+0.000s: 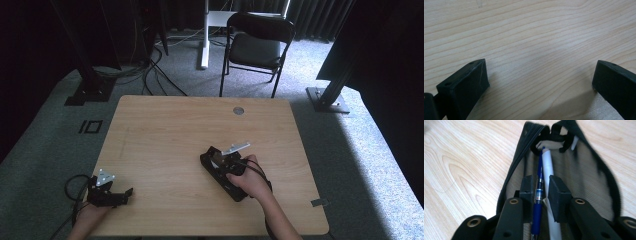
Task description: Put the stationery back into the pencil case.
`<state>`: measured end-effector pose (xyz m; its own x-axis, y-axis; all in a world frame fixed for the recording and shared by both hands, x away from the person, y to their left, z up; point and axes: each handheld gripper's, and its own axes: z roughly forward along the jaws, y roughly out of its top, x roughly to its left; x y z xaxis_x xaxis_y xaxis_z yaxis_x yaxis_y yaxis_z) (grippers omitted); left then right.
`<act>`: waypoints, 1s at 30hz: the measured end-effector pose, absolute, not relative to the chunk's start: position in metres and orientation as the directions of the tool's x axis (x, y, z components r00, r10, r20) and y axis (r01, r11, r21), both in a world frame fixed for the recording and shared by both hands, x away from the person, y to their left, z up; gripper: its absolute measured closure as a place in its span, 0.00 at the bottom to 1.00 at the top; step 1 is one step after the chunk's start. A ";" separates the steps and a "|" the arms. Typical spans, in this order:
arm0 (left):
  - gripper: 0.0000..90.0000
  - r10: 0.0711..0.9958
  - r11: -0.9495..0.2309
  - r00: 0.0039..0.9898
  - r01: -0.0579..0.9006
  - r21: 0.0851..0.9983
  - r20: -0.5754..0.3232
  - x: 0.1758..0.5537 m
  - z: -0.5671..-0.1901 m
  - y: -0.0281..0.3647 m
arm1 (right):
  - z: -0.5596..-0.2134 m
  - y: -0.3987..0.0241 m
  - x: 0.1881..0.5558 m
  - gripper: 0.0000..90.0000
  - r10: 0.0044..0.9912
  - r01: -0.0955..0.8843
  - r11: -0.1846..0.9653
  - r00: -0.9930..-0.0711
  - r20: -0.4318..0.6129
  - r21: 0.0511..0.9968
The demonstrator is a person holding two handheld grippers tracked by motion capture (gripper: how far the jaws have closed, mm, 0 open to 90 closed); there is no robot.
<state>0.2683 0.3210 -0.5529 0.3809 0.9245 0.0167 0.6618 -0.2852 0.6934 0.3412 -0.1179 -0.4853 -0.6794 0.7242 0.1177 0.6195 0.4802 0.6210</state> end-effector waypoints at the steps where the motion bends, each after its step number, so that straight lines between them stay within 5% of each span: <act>1: 0.01 0.924 -0.285 0.381 0.662 0.694 0.017 0.268 -0.553 0.321 | -0.484 -0.119 0.341 0.82 0.725 0.620 0.477 -0.678 0.120 0.623; 30: 0.01 0.924 -0.287 0.382 0.661 0.693 0.018 0.268 -0.553 0.321 | -0.449 -0.152 0.341 0.61 0.763 0.554 0.339 -0.634 0.122 0.761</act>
